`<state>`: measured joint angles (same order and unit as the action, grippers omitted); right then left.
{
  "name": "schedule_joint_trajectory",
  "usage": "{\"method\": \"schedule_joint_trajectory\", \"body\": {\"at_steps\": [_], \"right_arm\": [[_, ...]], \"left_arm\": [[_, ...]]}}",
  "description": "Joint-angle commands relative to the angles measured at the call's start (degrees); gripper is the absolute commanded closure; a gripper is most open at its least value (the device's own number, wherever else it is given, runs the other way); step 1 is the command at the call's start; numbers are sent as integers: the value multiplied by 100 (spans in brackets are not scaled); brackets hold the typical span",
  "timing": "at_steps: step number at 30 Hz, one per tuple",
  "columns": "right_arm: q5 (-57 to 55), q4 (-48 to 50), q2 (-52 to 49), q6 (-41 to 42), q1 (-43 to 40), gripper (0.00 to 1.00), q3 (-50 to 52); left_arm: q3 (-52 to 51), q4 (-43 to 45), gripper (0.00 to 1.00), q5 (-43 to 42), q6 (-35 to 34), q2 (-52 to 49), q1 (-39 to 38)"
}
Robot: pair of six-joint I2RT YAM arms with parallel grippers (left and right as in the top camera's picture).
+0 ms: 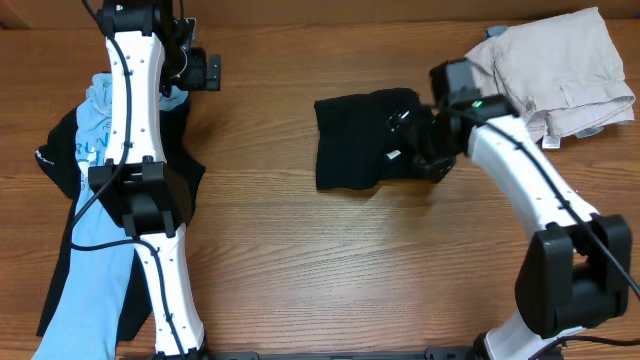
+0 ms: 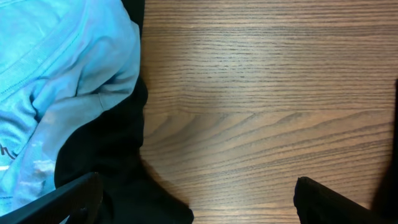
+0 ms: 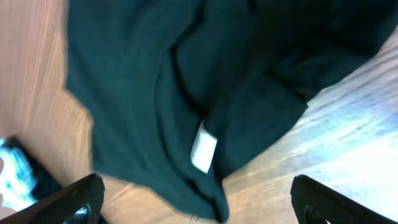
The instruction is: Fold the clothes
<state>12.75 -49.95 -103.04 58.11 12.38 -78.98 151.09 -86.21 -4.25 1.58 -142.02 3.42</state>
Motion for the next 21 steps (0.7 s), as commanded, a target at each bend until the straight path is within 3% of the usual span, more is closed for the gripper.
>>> {"method": "schedule_joint_trajectory", "body": {"at_steps": [1,9,21], "right_arm": [[-409,472,7,909,219,1,468],[-852,2098,7,1266,601,7,1471],[-1207,3215,-122,1274,713,25,2177]], "left_arm": [[4,-11,0,-22,-55,-11,37],[4,-13,0,-22,-55,-11,37],[4,-15,0,-24,-55,-11,31]]}}
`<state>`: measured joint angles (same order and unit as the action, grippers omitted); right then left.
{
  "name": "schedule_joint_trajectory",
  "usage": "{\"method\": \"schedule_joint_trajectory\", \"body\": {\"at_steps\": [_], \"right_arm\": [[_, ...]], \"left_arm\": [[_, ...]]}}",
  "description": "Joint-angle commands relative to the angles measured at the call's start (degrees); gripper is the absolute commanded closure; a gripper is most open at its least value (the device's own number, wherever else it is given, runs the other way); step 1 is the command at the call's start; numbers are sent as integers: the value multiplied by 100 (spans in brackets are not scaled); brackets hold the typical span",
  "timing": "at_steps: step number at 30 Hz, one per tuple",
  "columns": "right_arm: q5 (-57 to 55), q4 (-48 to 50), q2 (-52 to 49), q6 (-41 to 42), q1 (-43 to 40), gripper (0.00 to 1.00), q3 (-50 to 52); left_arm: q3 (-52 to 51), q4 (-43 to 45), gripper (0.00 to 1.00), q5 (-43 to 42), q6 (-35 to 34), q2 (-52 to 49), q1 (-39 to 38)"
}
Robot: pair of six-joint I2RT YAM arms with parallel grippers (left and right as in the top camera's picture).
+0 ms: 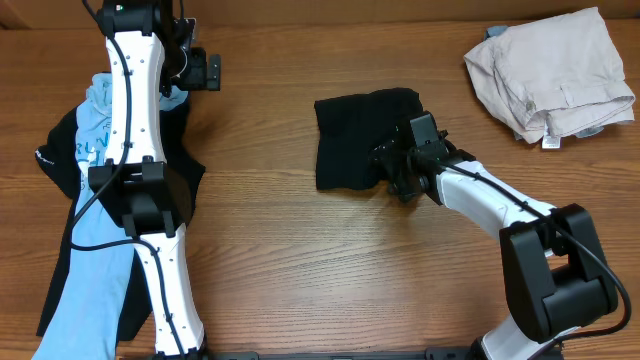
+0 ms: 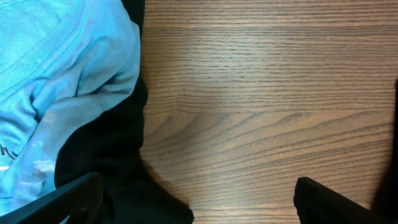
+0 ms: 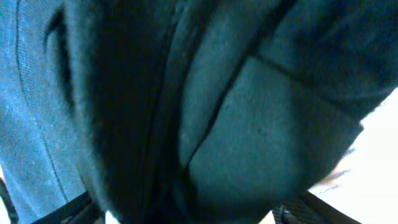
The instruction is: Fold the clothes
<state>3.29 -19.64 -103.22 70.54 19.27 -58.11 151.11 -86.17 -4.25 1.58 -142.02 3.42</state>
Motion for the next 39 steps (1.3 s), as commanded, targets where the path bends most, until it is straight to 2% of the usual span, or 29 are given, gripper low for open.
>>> {"method": "schedule_joint_trajectory", "body": {"at_steps": [1,5,8,10,13,17,21,24,27,39], "right_arm": [[-262,282,-153,50,24,26,90],[-258,662,-363,63,28,30,90],[-269,870,-466,68,28,42,90],[-269,903,-472,66,28,53,90],[-249,925,-472,-138,24,60,87],[142,1235,-470,-981,-33,73,76],[1106,1554,-437,-2262,-251,76,-22],[1840,1578,-341,-2800,-562,77,-142],[2546,1576,-181,-2905,-988,95,-245],[4581,1917,660,-3049,-2520,96,-909]], "left_arm": [[2,-22,0,-24,-55,-11,31],[2,-22,0,-22,-55,-11,31],[2,-20,0,-22,-55,-11,31],[2,-20,0,-22,-55,-11,31],[2,-26,0,-22,-55,-11,31],[2,-55,0,-22,-52,-11,31],[2,-61,0,-22,-52,-11,31],[2,-61,0,-22,-52,-11,31],[2,-46,0,-22,-52,-11,31],[2,-35,0,-22,-52,-11,31]]}}
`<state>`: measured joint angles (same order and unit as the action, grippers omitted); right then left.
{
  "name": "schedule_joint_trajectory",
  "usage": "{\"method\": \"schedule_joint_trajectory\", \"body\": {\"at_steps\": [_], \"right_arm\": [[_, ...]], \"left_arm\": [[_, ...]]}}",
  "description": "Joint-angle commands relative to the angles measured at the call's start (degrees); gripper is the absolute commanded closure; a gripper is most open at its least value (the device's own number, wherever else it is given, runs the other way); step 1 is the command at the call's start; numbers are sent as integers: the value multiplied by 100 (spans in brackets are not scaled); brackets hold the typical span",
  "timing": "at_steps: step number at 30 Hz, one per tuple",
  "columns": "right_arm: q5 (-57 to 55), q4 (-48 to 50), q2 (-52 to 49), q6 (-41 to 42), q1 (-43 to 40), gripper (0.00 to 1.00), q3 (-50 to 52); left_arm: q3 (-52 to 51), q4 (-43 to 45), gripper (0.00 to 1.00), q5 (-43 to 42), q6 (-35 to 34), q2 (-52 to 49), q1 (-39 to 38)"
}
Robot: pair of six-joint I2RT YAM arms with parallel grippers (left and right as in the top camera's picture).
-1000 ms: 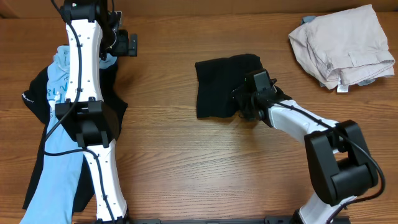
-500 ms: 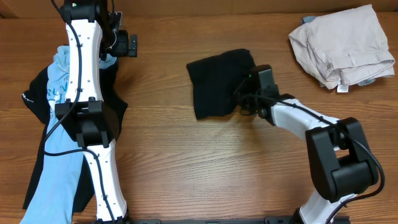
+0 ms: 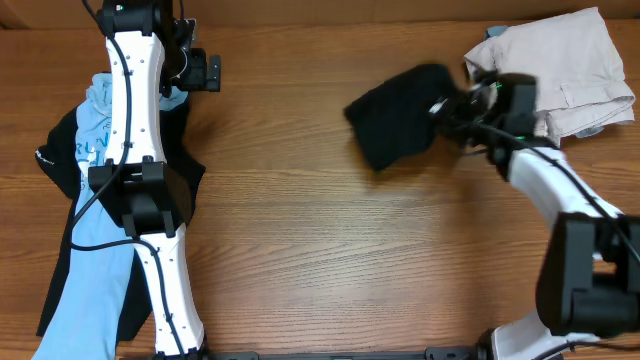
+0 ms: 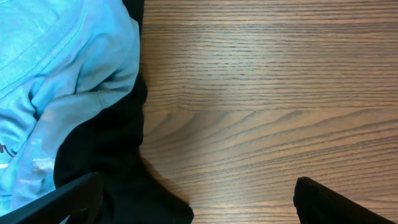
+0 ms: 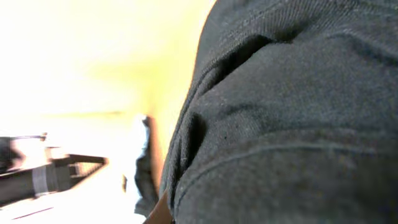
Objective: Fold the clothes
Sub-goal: 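Carry the folded black shirt onto the beige garment with the right gripper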
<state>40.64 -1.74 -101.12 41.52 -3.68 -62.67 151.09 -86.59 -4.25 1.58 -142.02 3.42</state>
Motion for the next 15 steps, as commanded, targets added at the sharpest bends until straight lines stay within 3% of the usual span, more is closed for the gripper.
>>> {"method": "schedule_joint_trajectory", "body": {"at_steps": [1,9,15], "right_arm": [[922,127,498,-149,-310,96,-553],[1237,131,588,-251,-892,96,-1517],[828,240,588,-452,-1464,96,-1814]], "left_arm": [[4,7,0,-22,-52,-11,31],[4,4,0,-22,-55,-11,31],[4,7,0,-24,-55,-11,31]]}}
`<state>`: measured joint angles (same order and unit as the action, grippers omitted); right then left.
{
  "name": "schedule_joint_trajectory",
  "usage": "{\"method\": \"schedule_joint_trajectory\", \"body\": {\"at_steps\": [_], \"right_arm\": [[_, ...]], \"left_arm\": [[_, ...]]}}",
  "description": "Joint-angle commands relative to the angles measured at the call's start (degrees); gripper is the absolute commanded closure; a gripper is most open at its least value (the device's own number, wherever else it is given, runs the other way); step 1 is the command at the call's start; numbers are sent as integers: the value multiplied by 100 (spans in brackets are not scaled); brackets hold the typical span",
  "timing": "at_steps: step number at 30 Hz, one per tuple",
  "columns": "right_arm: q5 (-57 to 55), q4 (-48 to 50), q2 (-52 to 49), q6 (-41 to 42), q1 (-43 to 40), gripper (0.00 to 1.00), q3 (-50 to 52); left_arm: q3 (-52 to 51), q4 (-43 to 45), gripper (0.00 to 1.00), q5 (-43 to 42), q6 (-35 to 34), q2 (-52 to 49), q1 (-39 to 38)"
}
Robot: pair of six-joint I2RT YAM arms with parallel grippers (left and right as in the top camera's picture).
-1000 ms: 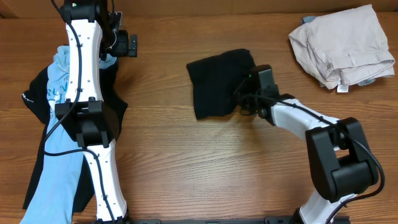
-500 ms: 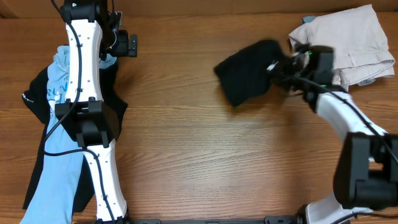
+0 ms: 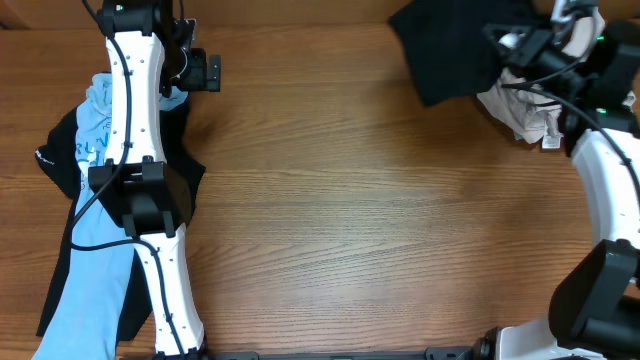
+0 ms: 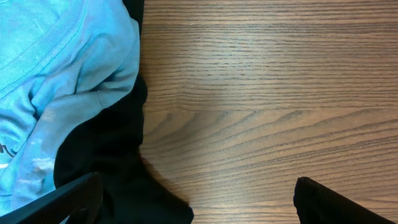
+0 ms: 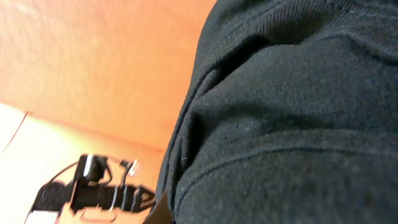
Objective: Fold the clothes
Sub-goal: 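Carry the folded black shirt onto the beige garment with the right gripper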
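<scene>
My right gripper (image 3: 508,45) is shut on a folded black garment (image 3: 440,50), holding it in the air at the table's back right corner. In the right wrist view the black garment (image 5: 292,124) fills most of the frame and hides the fingers. A pile lies at the left: a light blue shirt (image 3: 95,130) on a black garment (image 3: 60,150). My left gripper (image 3: 205,70) hangs open beside the pile's top. In its own view the left gripper (image 4: 196,205) is over bare wood, with the blue shirt (image 4: 56,68) to the left.
Folded beige trousers (image 3: 525,110) lie at the back right, partly under the right arm and the held garment. The wooden table (image 3: 350,220) spreads between the pile and the trousers. The left arm stands along the left side.
The right gripper has carried the black garment farther back and to the right, higher up, now over the beige trousers' edge. The left arm has not moved.
The black garment first lay folded mid-table with the open right gripper at its right edge. Then the gripper was low against that edge. Then the garment was off the table beside the beige trousers, and now it hangs at the back right corner.
</scene>
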<state>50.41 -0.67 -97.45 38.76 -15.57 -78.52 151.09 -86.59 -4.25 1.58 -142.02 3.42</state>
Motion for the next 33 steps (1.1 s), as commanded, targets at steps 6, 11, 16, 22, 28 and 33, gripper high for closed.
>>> {"method": "schedule_joint_trajectory", "body": {"at_steps": [6,11,16,22,28,33], "right_arm": [[-702,463,170,-310,-756,96,-229],[-732,942,-170,-317,-1110,96,-229],[-713,1250,-750,-302,-1272,96,-229],[-796,1281,-1495,-439,-1486,60,-229],[-723,614,-1650,-922,-1740,0,-229],[-708,-308,-1178,-1095,-2061,0,-229]], "left_arm": [[4,24,0,-24,-57,-11,31],[4,20,0,-26,-111,-11,31],[4,48,0,-26,-350,-11,31],[4,50,0,-26,-466,-11,28],[4,33,0,-26,-468,-11,28],[4,57,0,-24,-463,-11,28]]}}
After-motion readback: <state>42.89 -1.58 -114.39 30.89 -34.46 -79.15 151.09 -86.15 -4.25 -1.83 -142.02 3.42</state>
